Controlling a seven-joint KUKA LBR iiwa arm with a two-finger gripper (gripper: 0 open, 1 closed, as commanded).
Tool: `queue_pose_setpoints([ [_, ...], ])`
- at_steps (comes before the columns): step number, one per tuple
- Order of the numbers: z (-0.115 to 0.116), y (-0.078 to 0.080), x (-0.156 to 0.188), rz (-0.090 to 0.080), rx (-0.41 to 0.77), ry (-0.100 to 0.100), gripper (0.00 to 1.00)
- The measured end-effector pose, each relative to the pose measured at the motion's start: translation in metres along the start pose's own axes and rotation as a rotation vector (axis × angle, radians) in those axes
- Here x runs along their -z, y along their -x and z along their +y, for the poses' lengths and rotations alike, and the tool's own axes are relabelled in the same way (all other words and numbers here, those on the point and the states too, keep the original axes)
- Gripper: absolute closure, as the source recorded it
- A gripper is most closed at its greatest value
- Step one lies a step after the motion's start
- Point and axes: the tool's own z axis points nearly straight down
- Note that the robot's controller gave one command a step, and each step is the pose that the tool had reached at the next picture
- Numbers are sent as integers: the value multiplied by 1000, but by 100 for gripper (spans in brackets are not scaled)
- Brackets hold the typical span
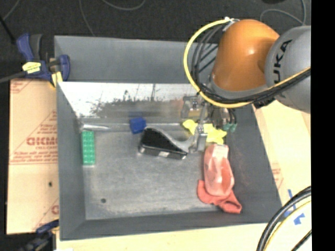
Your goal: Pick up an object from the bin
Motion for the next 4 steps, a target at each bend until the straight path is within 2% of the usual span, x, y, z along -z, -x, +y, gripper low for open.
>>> queue_pose_setpoints([
  [1,5,-1,-41,-2,-89,1,0],
  [2,16,-15,-70,-2,-81,-1,0],
  [3,13,-12,-97,-6,-307,1,0],
  [4,6,-9,-133,-4,-451,0,0],
])
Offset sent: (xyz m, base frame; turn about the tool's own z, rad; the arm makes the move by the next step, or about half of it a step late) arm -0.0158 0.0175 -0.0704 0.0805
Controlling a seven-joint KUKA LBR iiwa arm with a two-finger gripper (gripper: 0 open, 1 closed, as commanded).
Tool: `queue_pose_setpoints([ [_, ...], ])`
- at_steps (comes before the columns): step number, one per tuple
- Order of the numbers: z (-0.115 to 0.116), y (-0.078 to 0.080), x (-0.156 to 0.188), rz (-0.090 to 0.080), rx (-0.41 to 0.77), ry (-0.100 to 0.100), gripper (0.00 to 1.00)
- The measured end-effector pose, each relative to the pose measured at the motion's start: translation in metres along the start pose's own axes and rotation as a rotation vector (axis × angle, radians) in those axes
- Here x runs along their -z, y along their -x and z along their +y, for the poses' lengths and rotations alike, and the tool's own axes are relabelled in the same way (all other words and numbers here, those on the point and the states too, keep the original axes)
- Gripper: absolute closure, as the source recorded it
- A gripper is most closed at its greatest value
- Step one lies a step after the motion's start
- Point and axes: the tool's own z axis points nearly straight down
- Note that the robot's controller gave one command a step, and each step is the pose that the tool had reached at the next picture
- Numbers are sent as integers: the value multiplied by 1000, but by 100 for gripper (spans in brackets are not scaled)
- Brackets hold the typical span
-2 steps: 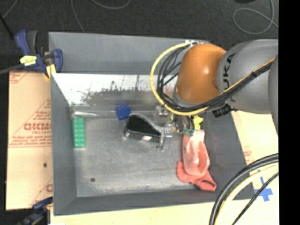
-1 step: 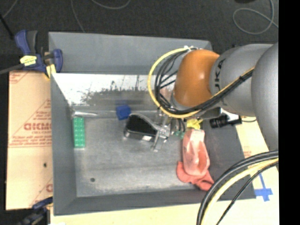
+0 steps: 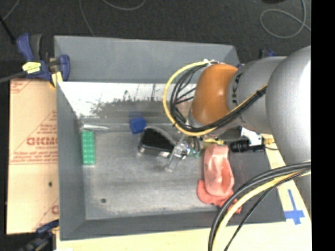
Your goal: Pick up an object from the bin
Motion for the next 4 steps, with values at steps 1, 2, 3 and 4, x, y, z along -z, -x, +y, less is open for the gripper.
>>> queue_pose_setpoints([
  [1,4,3,-22,-5,9,5,100],
  [2,4,3,-22,-6,10,5,100],
  [3,4,2,-18,-4,10,4,100],
  [4,3,0,-4,2,11,1,100],
])
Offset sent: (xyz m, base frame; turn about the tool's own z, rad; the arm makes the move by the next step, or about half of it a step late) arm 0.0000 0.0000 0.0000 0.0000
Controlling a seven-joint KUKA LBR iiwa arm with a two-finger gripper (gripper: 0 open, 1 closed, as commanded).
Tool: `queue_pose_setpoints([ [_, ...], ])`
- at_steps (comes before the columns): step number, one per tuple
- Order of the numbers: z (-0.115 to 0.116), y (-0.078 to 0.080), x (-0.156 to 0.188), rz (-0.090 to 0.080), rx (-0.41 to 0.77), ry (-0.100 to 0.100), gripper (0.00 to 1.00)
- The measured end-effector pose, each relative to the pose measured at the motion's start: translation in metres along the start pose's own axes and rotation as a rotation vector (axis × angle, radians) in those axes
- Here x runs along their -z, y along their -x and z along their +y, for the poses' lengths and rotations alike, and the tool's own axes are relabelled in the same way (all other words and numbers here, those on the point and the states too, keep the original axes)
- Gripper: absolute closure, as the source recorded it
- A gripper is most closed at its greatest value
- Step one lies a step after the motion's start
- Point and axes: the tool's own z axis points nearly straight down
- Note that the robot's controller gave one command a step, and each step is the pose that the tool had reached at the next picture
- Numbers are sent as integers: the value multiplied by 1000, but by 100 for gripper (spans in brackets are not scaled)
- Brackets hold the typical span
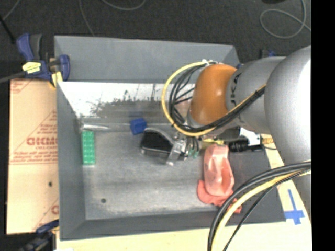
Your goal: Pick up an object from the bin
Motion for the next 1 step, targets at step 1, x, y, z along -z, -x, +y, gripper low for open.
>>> queue_pose_setpoints([
  [1,0,0,13,0,1,-1,100],
])
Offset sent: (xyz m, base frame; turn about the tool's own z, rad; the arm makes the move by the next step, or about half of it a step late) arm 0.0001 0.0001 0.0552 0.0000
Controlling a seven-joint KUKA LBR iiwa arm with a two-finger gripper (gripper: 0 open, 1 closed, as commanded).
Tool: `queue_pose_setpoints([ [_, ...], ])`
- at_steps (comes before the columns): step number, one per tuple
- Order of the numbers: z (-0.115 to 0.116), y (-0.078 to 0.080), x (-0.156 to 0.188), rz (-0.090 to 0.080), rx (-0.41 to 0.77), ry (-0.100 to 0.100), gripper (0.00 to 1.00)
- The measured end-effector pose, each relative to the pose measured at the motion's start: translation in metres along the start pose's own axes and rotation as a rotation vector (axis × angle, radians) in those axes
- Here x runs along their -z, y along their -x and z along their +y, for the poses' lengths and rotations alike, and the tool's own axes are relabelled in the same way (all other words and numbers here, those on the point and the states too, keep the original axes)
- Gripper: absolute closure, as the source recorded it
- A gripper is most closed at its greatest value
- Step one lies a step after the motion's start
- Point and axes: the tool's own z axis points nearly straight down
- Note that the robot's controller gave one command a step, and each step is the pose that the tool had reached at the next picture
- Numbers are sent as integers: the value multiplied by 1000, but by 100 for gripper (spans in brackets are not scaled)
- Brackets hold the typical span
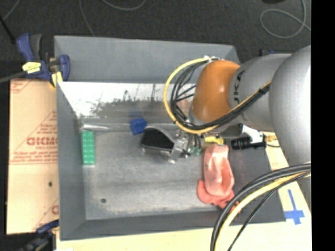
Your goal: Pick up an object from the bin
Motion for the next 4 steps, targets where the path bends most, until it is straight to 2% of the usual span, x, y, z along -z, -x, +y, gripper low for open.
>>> queue_pose_setpoints([
  [4,-2,-1,46,6,4,-4,100],
])
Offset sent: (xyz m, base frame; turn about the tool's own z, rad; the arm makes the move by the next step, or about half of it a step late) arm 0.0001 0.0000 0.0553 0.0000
